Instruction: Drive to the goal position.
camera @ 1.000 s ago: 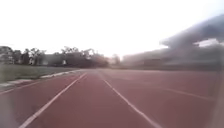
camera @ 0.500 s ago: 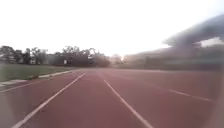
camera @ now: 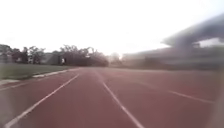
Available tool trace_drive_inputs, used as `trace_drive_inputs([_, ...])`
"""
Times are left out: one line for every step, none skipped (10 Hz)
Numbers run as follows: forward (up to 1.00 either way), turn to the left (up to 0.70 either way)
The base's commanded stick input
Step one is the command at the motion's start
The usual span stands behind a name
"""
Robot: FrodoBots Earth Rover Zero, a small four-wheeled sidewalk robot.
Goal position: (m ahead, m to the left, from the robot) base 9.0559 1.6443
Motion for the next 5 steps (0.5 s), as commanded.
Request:
trace_drive_inputs([0.7,0.02])
trace_drive_inputs([0.7,0.02])
trace_drive_inputs([0.7,0.03])
trace_drive_inputs([0.7,0.02])
trace_drive_inputs([0.7,0.03])
